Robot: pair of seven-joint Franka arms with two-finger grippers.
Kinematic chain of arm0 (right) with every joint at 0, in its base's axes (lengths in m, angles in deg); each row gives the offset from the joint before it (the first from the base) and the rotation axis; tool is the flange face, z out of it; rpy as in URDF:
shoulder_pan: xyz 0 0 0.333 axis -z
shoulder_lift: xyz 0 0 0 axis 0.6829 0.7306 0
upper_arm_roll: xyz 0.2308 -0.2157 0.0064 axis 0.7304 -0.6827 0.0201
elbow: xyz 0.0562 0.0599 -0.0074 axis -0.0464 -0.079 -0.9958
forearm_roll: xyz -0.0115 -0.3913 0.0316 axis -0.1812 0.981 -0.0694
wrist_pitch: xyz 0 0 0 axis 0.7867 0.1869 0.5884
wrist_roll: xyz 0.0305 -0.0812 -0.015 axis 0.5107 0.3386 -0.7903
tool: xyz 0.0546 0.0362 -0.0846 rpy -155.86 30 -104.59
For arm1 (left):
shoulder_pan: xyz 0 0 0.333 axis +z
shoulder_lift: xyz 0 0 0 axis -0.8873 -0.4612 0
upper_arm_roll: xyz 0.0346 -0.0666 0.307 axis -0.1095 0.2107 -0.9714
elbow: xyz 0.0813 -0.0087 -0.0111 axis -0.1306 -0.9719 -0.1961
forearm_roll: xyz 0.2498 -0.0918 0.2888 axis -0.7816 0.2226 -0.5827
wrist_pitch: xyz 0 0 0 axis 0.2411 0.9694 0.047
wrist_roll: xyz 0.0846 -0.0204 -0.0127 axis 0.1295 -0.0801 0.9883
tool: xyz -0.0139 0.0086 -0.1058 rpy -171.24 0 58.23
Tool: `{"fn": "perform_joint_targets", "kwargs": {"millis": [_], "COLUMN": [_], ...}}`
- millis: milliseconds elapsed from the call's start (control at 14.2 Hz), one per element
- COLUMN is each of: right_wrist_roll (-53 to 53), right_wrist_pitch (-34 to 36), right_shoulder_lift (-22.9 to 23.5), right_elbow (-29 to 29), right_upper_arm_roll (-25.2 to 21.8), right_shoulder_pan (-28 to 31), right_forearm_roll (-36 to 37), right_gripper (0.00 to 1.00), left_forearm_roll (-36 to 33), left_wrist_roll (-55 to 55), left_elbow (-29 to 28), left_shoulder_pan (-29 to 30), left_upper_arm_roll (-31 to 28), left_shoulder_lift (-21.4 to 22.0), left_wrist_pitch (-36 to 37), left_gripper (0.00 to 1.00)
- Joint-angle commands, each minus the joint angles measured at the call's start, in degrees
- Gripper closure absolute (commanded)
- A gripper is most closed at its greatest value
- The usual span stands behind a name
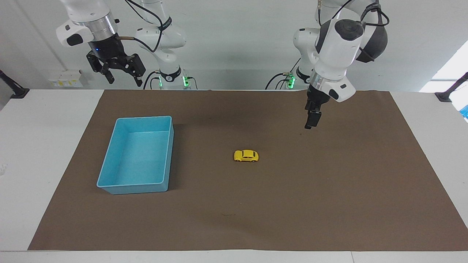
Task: Wind up and store yellow beetle car
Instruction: 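Reach the left gripper over the yellow beetle car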
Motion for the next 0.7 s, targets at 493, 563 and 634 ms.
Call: {"fn": "perform_joint_targets", "kwargs": {"millis": [493, 563, 634], "right_wrist_roll": [0.14, 0.14, 0.14], "right_wrist_pitch": [-0.62, -0.62, -0.62], "right_shoulder_lift": [-0.54, -0.54, -0.54], "right_elbow": [-0.91, -0.91, -0.91], "right_upper_arm_roll": [-0.44, -0.44, -0.44], "right_shoulder_pan": [-0.04, -0.04, -0.04], "right_forearm_roll": [-1.37, -1.28, -1.28], "right_gripper": [0.00, 0.00, 0.00], "left_forearm_roll": [-0.41, -0.06, -0.15], "left_wrist_roll": [20.44, 21.85, 23.00], "left_elbow": [6.57, 8.32, 10.60], "left_shoulder_pan": [-10.86, -12.09, -13.14], "left_upper_arm_roll": [-0.86, -0.94, -0.94], "left_shoulder_lift": [-16.74, -19.02, -21.05], "left_wrist_pitch": [-8.44, -8.52, -8.44], "left_gripper": [0.00, 0.00, 0.00]}}
